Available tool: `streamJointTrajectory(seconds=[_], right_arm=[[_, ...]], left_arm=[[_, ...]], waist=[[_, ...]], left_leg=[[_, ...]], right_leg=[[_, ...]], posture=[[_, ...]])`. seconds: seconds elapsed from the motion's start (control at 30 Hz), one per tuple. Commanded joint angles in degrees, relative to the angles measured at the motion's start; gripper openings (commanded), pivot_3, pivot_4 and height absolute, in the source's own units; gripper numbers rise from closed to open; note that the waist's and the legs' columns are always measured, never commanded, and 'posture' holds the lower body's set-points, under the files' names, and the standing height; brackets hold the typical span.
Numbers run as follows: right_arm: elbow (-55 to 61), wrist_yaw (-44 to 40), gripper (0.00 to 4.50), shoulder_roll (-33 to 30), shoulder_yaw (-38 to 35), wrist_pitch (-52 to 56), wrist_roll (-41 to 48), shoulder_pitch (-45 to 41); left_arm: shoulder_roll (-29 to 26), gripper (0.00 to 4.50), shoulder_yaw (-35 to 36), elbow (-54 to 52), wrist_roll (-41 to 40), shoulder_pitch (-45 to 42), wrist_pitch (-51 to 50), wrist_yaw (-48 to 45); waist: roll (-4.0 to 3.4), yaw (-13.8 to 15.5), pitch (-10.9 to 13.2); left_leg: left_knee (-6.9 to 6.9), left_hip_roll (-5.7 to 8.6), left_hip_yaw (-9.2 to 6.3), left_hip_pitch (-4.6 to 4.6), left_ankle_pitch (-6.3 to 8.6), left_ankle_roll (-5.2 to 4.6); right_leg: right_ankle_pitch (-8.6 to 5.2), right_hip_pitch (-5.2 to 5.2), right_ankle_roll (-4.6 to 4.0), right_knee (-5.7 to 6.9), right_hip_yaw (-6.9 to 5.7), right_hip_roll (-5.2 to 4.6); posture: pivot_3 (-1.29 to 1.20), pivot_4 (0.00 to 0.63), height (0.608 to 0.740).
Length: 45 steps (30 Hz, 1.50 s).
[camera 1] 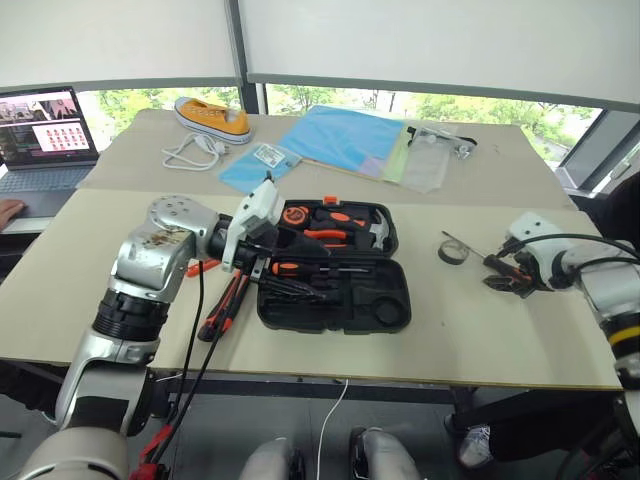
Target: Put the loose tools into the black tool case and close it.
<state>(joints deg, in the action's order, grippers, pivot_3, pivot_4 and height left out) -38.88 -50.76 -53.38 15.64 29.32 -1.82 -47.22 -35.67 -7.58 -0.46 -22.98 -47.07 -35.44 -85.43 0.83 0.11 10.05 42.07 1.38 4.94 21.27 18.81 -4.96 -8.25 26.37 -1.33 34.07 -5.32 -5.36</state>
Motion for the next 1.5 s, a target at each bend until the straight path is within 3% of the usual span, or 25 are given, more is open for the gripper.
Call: streamJointTrajectory(seconds=[0.03,0.13,0.27,0.5,0.6,0.7,0.8,0.9,1.13,1.5], right_arm=[[-9.7,-5.6,4.5,0.6,1.0,-0.8,-2.9,-6.6],[-16.8,-6.5,4.5,1.5,1.9,-3.0,-5.5,-9.9],[-22.9,-8.9,3.45,2.6,0.9,-3.8,-6.1,-12.6],[-24.3,-8.1,1.05,1.6,-3.3,-7.1,-5.3,-13.9],[-19.7,-9.5,0.97,0.9,-6.8,-5.9,-3.0,-15.0],[-0.4,-16.1,0.97,1.6,-8.8,-2.9,1.5,-12.3],[22.2,-22.6,0.97,4.5,-5.7,3.8,6.8,-7.2],[31.3,-22.0,0.97,7.8,-2.4,5.7,6.6,-5.6],[33.3,-20.4,0.97,12.9,5.4,-0.4,1.5,-6.5],[25.9,-19.2,0.97,13.7,9.6,-12.6,-6.5,-6.1]], left_arm=[[-2.1,4.32,2.5,-4.3,-2.6,1.0,-1.2,1.9],[-3.1,4.32,2.4,-5.2,-3.2,1.7,-1.2,2.9],[-3.4,4.36,2.2,-5.4,-3.8,1.7,-1.1,4.0],[-4.8,4.36,1.5,-4.9,-4.3,2.0,-0.4,3.3],[-6.9,4.36,1.8,-3.9,-3.8,3.1,0.9,2.3],[-10.9,4.36,3.3,-2.9,-4.2,5.7,1.5,0.4],[-14.7,4.36,4.7,-3.4,-5.0,8.2,0.9,-0.6],[-16.7,4.36,5.2,-3.9,-5.4,9.6,1.0,-0.9],[-17.6,4.36,5.7,-3.8,-5.0,9.9,1.1,0.4],[-16.9,4.36,5.7,-3.7,-5.1,8.7,1.2,2.7]], waist=[[-0.08,-0.5,0.0],[-0.09,-0.8,0.1],[-0.1,-0.8,0.1],[-0.18,-1.1,0.1],[-0.35,-1.1,0.2],[-0.73,-1.8,0.4],[-0.74,-2.6,0.4],[-0.73,-2.2,0.3],[-0.68,0.1,0.4],[-0.65,-0.8,0.4]], left_leg=[[-0.02,0.0,0.0,0.0,-0.01,0.02],[-0.11,-0.01,-0.01,-0.01,-0.09,0.16],[-0.17,-0.02,-0.01,-0.02,-0.16,0.28],[-0.17,-0.03,-0.01,-0.07,-0.23,0.42],[-0.18,-0.03,0.0,-0.08,-0.24,0.44],[-0.18,-0.04,0.02,-0.08,-0.25,0.44],[-0.27,-0.25,0.04,-0.16,-0.3,0.54],[-0.27,-0.35,-0.06,-0.2,-0.35,0.67],[-0.12,0.08,-0.01,-0.06,-0.36,0.67],[-0.16,0.03,0.0,0.0,-0.37,0.66]], right_leg=[[0.0,0.0,0.0,0.0,-0.01,0.0],[0.0,-0.02,-0.02,0.0,-0.08,-0.01],[-0.01,-0.04,-0.05,0.01,-0.14,-0.04],[-0.01,-0.07,-0.07,0.04,-0.13,-0.06],[-0.01,-0.07,-0.08,0.04,-0.13,-0.06],[0.0,-0.03,-0.09,0.05,-0.11,-0.07],[-0.03,0.02,-0.15,0.15,-0.12,0.09],[-0.12,0.02,-0.29,0.42,-0.23,0.19],[-0.32,0.2,-0.15,0.85,-0.22,-0.18],[-0.31,0.19,-0.22,0.85,-0.31,-0.03]], posture=[[0.0,0.15,0.718],[0.0,0.15,0.718],[0.0,0.15,0.718],[0.0,0.15,0.718],[0.0,0.15,0.718],[0.0,0.15,0.718],[0.0,0.15,0.718],[0.0,0.15,0.718],[0.0,0.15,0.718],[0.0,0.15,0.718]])
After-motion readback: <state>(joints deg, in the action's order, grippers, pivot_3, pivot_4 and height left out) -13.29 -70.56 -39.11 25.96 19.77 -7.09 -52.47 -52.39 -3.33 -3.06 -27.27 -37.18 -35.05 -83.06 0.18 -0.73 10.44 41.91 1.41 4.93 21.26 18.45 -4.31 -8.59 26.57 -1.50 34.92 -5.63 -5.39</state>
